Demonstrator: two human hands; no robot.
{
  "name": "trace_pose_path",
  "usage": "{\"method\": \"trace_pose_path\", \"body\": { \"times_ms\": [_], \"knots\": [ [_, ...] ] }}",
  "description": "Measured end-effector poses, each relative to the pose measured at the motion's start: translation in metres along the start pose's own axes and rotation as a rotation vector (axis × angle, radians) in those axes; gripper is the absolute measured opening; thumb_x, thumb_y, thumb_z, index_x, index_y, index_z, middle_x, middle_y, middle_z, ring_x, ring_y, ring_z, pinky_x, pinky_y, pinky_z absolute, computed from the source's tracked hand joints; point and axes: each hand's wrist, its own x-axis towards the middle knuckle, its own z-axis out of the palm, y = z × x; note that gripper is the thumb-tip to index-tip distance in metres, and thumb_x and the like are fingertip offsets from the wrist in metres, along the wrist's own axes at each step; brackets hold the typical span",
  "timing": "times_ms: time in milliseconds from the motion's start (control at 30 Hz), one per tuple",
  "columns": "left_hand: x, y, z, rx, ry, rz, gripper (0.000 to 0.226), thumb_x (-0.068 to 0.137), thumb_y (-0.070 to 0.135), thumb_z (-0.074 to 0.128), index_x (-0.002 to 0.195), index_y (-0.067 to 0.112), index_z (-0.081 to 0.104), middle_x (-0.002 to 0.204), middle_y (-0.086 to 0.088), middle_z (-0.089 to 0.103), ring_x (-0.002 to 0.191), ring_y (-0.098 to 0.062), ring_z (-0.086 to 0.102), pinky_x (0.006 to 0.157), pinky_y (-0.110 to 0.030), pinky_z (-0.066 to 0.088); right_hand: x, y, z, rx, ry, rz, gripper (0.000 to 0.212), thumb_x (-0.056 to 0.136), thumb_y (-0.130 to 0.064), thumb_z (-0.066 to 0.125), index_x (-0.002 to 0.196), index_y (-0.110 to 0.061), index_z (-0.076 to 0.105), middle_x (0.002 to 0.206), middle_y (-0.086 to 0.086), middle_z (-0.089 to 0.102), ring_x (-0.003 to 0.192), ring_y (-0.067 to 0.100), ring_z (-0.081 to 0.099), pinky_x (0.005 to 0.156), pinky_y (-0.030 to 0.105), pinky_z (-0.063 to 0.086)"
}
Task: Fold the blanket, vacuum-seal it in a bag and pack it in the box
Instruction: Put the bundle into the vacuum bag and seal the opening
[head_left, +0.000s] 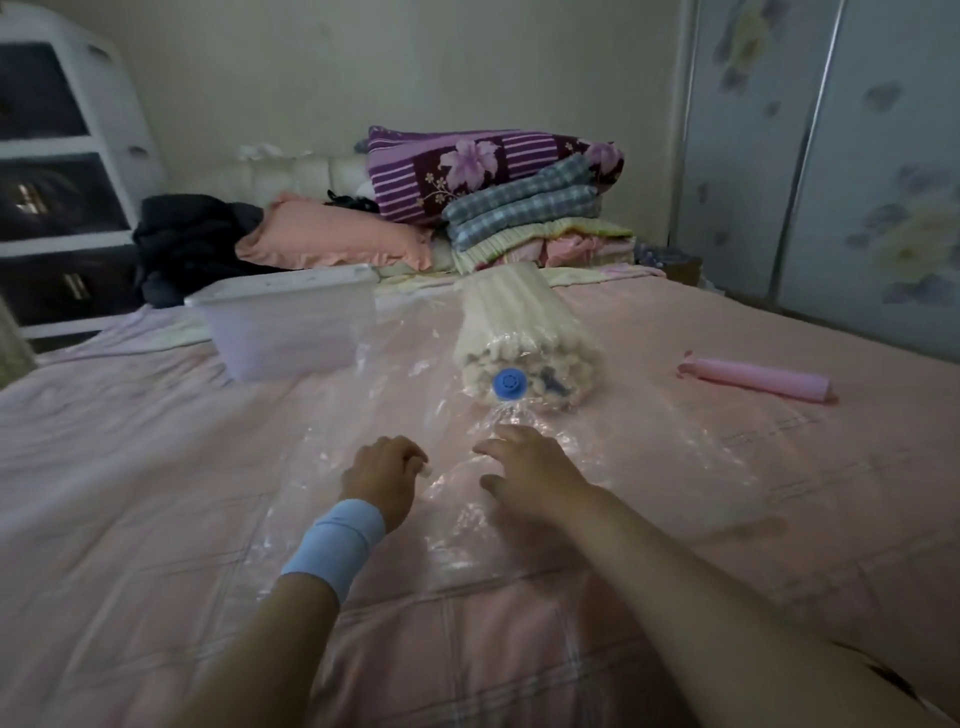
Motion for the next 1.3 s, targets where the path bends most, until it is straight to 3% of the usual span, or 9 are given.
{"method": "trace_pose_path", "body": {
  "times_ms": [100,200,333,500,700,867,1067,1200,1300],
  "knots": [
    [-0.013,-0.044,-0.003,-0.025,-0.048,-0.048,0.015,0.096,0.018,0.048,0.094,0.025,0.061,0.109,-0.008,0.061,0.107,-0.030,0.053,0.095,-0.036,0.040,0.003,-0.023,0.023,-0.048,-0.108,-0.058,0.067,0.099,-0.053,0.047,0.157,-0.044,0.016,0.169,0.002,-0.007,0.155,0.022,-0.008,0.123,0.053,0.004],
    [-0.026,-0.065,-0.008,-0.084,-0.101,-0.046,0.019,0.097,0.013,0.046,0.104,0.012,0.064,0.113,-0.012,0.061,0.108,-0.029,0.054,0.092,-0.029,0.038,-0.002,-0.030,0.042,-0.134,-0.328,-0.010,0.068,0.097,-0.066,0.035,0.155,-0.052,0.002,0.168,0.001,-0.016,0.154,0.019,-0.015,0.119,0.063,-0.006],
    [-0.036,-0.077,-0.024,-0.349,0.021,-0.070,0.017,0.095,0.009,0.048,0.085,0.019,0.058,0.096,-0.003,0.071,0.092,-0.024,0.065,0.085,-0.034,0.050,-0.005,-0.037,0.039,-0.228,-0.389,0.106,0.060,0.095,-0.054,0.032,0.154,-0.046,0.021,0.169,0.006,-0.002,0.155,0.021,-0.005,0.115,0.069,-0.005],
    [-0.055,-0.102,-0.048,-0.383,0.242,-0.161,0.020,0.098,0.011,0.040,0.097,0.020,0.058,0.082,0.005,0.069,0.077,-0.021,0.060,0.071,-0.028,0.042,-0.013,-0.075,0.046,-0.285,-0.227,0.043,0.055,0.099,-0.034,0.038,0.152,-0.023,0.028,0.167,0.018,-0.003,0.155,0.034,-0.006,0.119,0.066,-0.003],
    [-0.075,-0.141,-0.061,-0.293,0.116,-0.298,0.026,0.094,0.007,0.042,0.104,0.012,0.065,0.106,-0.017,0.067,0.103,-0.034,0.060,0.091,-0.036,0.045,-0.006,-0.139,0.080,0.048,-0.117,-0.244,0.048,0.101,-0.054,0.038,0.145,-0.037,0.047,0.166,0.006,0.023,0.153,0.022,0.016,0.123,0.048,0.012],
    [-0.090,-0.155,-0.069,-0.569,0.063,-0.349,0.014,0.095,0.005,0.052,0.108,0.009,0.056,0.071,-0.009,0.063,0.051,-0.022,0.059,0.053,-0.032,0.052,0.001,-0.168,0.097,-0.039,-0.132,-0.401,0.087,0.067,-0.087,0.045,0.139,-0.039,0.054,0.151,0.004,0.044,0.139,0.021,0.039,0.114,0.045,0.032],
    [-0.106,-0.154,-0.084,-0.599,-0.050,-0.396,0.024,0.098,0.002,0.038,0.076,0.002,0.049,0.065,-0.017,0.059,0.039,-0.023,0.058,0.038,-0.021,0.042,0.008,-0.176,0.107,0.004,0.267,-0.637,0.028,0.090,-0.040,0.055,0.091,-0.027,0.079,0.103,0.002,0.071,0.086,0.027,0.067,0.070,0.036,0.051],
    [-0.111,-0.143,-0.084,-0.804,-0.137,-0.456,0.021,0.096,0.000,0.033,0.095,0.005,0.054,0.070,-0.010,0.058,0.043,-0.020,0.053,0.041,-0.019,0.036,0.002,-0.178,0.098,-0.106,0.430,-0.776,0.024,0.094,-0.028,0.053,0.094,-0.018,0.075,0.104,0.005,0.069,0.086,0.025,0.063,0.068,0.034,0.048],
    [-0.111,-0.135,-0.086,-0.965,-0.159,-0.575,0.023,0.098,0.019,0.038,0.097,0.009,0.059,0.060,-0.002,0.047,0.043,-0.015,0.039,0.042,-0.017,0.026,-0.006,-0.182,0.094,-0.217,0.488,-0.821,0.020,0.097,-0.022,0.051,0.093,-0.014,0.069,0.100,0.007,0.065,0.084,0.025,0.059,0.066,0.036,0.047]
  ]
}}
